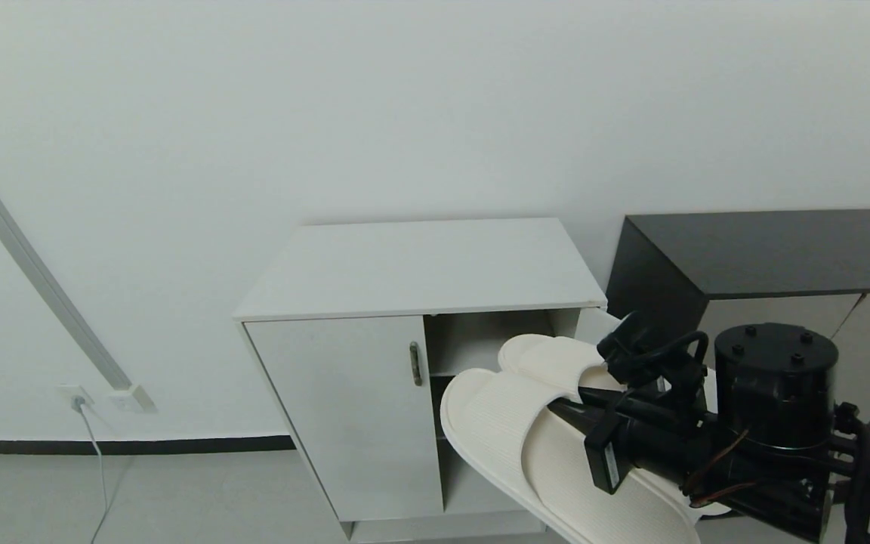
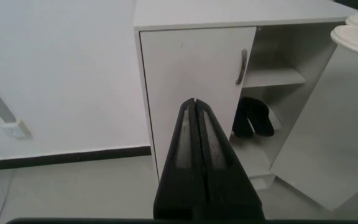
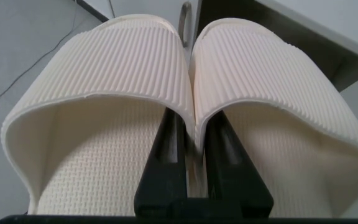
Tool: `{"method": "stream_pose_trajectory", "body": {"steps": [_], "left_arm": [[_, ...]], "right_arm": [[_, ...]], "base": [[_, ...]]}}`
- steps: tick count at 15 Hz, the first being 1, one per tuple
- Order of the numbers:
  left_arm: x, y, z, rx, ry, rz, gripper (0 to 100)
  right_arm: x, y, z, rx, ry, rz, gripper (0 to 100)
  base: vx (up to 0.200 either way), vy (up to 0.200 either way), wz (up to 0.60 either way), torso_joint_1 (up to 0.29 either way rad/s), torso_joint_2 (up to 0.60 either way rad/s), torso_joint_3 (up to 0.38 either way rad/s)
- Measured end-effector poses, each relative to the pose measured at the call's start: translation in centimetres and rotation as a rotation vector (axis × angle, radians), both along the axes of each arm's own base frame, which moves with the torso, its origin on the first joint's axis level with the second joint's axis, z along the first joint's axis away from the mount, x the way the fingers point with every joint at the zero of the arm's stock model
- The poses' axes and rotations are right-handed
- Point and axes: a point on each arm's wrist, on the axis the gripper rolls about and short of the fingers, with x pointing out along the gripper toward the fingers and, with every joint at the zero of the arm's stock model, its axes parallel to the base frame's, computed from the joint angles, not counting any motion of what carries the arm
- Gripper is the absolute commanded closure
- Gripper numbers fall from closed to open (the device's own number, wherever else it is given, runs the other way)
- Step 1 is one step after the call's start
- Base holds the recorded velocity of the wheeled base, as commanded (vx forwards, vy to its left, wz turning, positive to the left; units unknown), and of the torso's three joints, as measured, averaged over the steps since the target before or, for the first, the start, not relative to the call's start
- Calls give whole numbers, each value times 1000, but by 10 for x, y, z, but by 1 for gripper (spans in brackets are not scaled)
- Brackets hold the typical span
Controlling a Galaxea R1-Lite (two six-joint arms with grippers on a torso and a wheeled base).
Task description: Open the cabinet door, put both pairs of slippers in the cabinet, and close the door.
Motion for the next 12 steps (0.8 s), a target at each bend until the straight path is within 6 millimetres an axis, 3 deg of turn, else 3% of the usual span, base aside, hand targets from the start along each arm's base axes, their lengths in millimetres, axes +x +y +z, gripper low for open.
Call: {"method": "stream_pose_trajectory", "body": {"steps": [12], "left_arm": [[0, 0, 0, 0, 0, 0, 100]], "right_arm": [[0, 0, -3, -8, 8, 0, 100]], "base": [[0, 0, 0, -213, 536, 319]]}}
